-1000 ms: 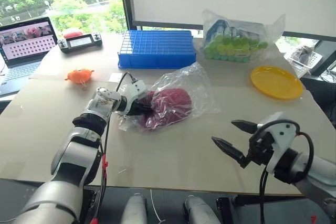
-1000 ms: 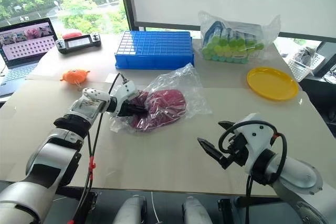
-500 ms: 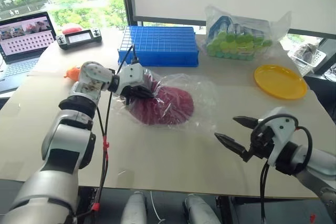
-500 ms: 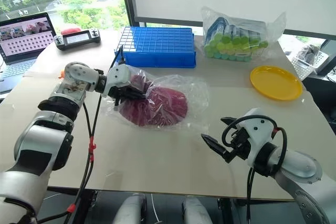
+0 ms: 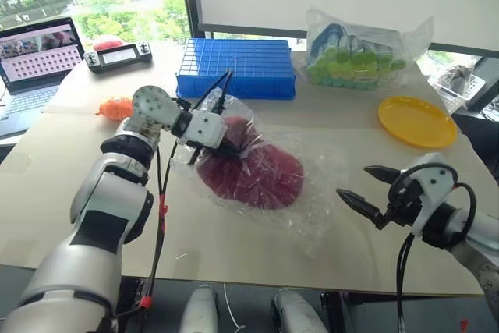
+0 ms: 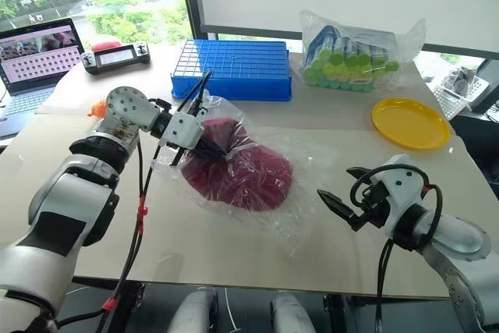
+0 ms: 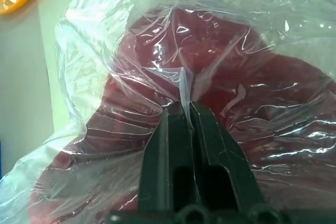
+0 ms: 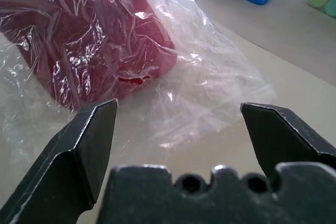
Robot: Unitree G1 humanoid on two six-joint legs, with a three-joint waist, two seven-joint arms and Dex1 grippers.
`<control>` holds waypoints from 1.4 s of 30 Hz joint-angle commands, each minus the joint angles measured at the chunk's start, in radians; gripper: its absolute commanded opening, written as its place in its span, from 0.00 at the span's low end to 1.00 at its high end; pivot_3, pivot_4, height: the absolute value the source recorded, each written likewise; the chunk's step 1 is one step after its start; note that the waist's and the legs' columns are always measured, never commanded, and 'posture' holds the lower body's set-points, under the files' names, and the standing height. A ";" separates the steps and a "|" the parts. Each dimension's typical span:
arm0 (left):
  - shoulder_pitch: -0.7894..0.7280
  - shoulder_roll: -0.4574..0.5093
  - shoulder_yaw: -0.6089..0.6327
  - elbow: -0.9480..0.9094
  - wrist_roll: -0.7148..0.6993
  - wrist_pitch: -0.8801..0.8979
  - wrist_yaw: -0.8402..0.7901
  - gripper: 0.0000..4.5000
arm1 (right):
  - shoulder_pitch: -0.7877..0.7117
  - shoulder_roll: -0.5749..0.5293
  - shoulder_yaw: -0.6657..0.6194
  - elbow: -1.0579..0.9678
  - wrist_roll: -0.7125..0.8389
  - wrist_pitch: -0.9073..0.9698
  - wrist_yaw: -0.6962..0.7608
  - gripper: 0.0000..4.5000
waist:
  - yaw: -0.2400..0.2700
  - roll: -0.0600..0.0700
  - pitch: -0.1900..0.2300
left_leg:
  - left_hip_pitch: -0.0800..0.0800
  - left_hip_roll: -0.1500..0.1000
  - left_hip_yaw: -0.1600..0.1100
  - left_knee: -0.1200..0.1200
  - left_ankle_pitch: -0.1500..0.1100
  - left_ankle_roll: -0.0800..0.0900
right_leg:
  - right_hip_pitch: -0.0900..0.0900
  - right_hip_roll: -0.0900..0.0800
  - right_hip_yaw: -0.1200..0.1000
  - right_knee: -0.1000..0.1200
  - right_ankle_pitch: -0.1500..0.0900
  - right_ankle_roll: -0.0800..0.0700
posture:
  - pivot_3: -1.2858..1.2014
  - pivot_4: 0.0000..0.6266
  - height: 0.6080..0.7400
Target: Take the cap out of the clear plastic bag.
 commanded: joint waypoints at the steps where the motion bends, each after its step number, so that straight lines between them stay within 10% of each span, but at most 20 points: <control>1: -0.086 -0.003 0.005 0.052 0.139 0.037 0.211 0.02 | -0.009 0.019 -0.005 -0.019 -0.019 -0.030 -0.011 1.00 | -0.002 0.000 0.000 | 0.000 0.000 0.000 0.000 0.000 0.000 | 0.000 0.000 0.000 0.000 0.000 0.000 | 0.52 0.24 0.80; 5: -0.113 -0.008 -0.026 0.081 0.287 0.161 0.461 0.02 | -0.014 0.044 0.015 -0.045 -0.023 -0.017 -0.029 1.00 | -0.001 0.000 0.000 | 0.000 -0.001 -0.001 0.000 0.000 0.000 | 0.001 0.000 0.000 0.000 -0.002 0.003 | 0.52 0.24 0.80; 17: -0.103 0.001 0.079 0.085 0.331 0.230 0.443 0.97 | -0.043 0.036 0.044 -0.019 -0.034 -0.006 -0.010 1.00 | 0.002 0.000 0.000 | 0.000 -0.001 -0.001 0.000 0.000 0.000 | 0.000 0.000 0.000 0.001 -0.001 0.002 | 0.52 0.24 0.80; 24: -0.199 0.035 0.230 0.046 0.114 0.566 0.049 0.99 | -0.052 0.019 0.033 0.002 -0.039 -0.004 0.014 1.00 | 0.000 0.000 0.000 | 0.000 -0.001 -0.001 0.000 0.000 0.000 | 0.000 0.000 0.000 0.001 -0.001 0.001 | 0.52 0.24 0.80; 31: 0.063 0.253 -0.163 -0.575 -0.441 0.847 -0.018 0.99 | -0.065 0.001 -0.004 0.043 -0.036 -0.007 0.032 1.00 | -0.025 0.003 0.001 | 0.005 -0.001 -0.002 -0.001 0.000 0.000 | 0.005 0.000 0.000 0.004 -0.001 -0.001 | 0.52 0.24 0.80; 42: 0.098 0.111 -0.205 -0.622 -0.442 0.744 -0.018 0.99 | -0.058 0.008 -0.025 0.053 -0.053 -0.003 0.003 1.00 | -0.007 0.003 0.001 | 0.005 -0.004 -0.008 0.008 0.000 0.000 | 0.010 0.000 -0.001 0.006 -0.004 0.002 | 0.52 0.24 0.80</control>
